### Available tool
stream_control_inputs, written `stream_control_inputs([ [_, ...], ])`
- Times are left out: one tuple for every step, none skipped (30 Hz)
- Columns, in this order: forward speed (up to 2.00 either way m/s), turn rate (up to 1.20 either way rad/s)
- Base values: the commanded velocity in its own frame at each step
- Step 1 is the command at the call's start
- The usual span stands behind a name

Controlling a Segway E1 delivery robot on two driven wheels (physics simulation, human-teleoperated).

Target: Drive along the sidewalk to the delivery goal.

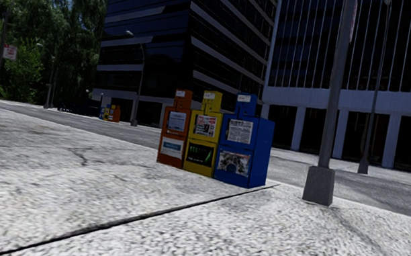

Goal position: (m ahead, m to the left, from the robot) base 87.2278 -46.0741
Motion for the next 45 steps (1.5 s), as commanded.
stream_control_inputs([
  [2.00, 0.69],
  [2.00, 0.69],
  [2.00, 0.69],
  [2.00, 0.69],
  [2.00, 0.69],
  [2.00, 0.69],
  [2.00, 0.69],
  [2.00, 0.69],
  [2.00, 0.69],
  [2.00, 0.69],
  [2.00, 0.69],
  [2.00, 0.69],
  [2.00, 0.69],
  [2.00, 0.69],
  [2.00, 0.69],
  [2.00, 0.69],
  [2.00, 0.69],
  [2.00, 0.69],
  [2.00, 0.68],
  [2.00, 0.67],
  [2.00, 0.67],
  [2.00, 0.66],
  [2.00, 0.66],
  [2.00, 0.66],
  [2.00, 0.66],
  [2.00, 0.66],
  [2.00, 0.66],
  [2.00, 0.66],
  [2.00, 0.66],
  [2.00, 0.66],
  [2.00, 0.66],
  [2.00, 0.66],
  [2.00, 0.66],
  [2.00, 0.66],
  [2.00, 0.66],
  [2.00, 0.66],
  [2.00, 0.66],
  [2.00, 0.66],
  [2.00, 0.66],
  [2.00, 0.64],
  [2.00, 0.63],
  [2.00, 0.63],
  [2.00, 0.62],
  [2.00, 0.62],
  [2.00, 0.62],
])
